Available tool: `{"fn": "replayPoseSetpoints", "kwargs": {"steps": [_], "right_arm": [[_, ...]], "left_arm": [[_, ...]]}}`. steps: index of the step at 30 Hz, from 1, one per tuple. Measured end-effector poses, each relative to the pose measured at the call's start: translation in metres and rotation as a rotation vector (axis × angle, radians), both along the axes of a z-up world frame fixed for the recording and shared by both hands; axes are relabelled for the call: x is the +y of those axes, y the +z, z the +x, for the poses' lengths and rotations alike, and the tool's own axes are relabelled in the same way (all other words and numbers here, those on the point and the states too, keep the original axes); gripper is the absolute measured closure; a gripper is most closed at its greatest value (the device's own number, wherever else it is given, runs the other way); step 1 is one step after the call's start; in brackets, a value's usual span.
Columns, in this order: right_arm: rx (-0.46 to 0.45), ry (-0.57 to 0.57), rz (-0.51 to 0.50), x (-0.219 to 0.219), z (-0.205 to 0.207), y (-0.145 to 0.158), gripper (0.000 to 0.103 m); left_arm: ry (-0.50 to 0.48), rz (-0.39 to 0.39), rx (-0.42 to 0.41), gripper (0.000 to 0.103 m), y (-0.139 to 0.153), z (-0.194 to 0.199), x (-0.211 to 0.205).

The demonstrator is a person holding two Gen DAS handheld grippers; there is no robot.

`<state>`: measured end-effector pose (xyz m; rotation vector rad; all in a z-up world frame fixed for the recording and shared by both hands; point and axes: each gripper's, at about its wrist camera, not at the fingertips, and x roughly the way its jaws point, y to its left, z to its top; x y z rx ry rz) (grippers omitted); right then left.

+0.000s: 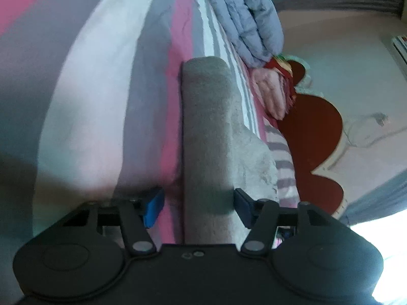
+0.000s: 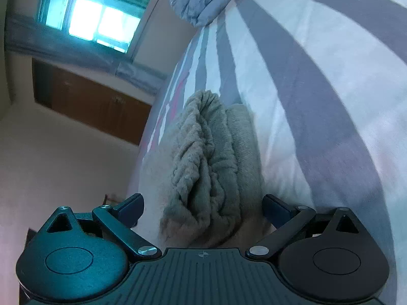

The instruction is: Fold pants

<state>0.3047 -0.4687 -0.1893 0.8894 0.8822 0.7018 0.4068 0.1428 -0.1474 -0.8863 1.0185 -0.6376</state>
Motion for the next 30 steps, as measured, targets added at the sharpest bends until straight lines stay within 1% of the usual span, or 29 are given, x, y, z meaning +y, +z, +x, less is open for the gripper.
{"fn": "replayPoseSetpoints", "kwargs": {"steps": [2,4,5,6,8,9,11,12,13,16,17,20,23,24,27,30], "right_arm": [[0.001,0.031,-0.009,0.004,0.007,0.001,0.004],[-0.008,0.063,-0.019,0.009,0.011,0.001,0.004],[-0.010,0.075,-0.017,0.013,0.012,-0.001,0.004],[-0.010,0.085,-0.021,0.015,0.015,-0.001,0.004],[-0.013,0.099,-0.019,0.020,0.021,-0.001,0.005],[-0.014,0.106,-0.020,0.023,0.024,-0.001,0.007],[-0.014,0.116,-0.049,0.031,0.029,0.000,0.019],[-0.009,0.118,-0.071,0.033,0.031,0.000,0.031],[-0.003,0.117,-0.084,0.033,0.034,-0.001,0.038],[0.001,0.127,-0.074,0.032,0.038,-0.006,0.041],[0.000,0.133,-0.075,0.033,0.038,-0.006,0.041],[0.002,0.150,-0.058,0.034,0.040,-0.006,0.044],[0.027,0.147,-0.012,0.035,0.047,-0.005,0.047],[0.021,0.146,-0.016,0.035,0.046,0.000,0.047],[-0.033,0.162,-0.001,0.037,0.046,0.019,0.050],[-0.094,0.194,0.005,0.046,0.056,0.042,0.052]], "left_arm": [[-0.039,-0.011,-0.011,0.052,-0.003,0.008,-0.002],[-0.068,-0.021,-0.022,0.057,-0.005,0.012,-0.004],[-0.076,-0.028,-0.025,0.062,-0.007,0.015,-0.004],[-0.082,-0.041,-0.023,0.070,-0.012,0.019,-0.006],[-0.089,-0.082,-0.023,0.077,-0.021,0.025,-0.008],[-0.092,-0.104,-0.028,0.080,-0.026,0.027,-0.010],[-0.097,-0.121,-0.040,0.081,-0.029,0.029,-0.012],[-0.099,-0.122,-0.044,0.081,-0.028,0.029,-0.013],[-0.103,-0.117,-0.047,0.082,-0.027,0.029,-0.013],[-0.112,-0.096,-0.068,0.083,-0.023,0.028,-0.018],[-0.108,-0.102,-0.079,0.085,-0.022,0.027,-0.019],[-0.062,-0.152,-0.119,0.087,-0.021,0.018,-0.017],[-0.030,-0.200,-0.164,0.087,-0.015,0.005,-0.016],[-0.028,-0.212,-0.179,0.087,-0.012,0.002,-0.015],[-0.023,-0.210,-0.215,0.087,0.002,-0.004,-0.009],[0.002,-0.219,-0.251,0.087,0.019,0.001,0.007]]}}
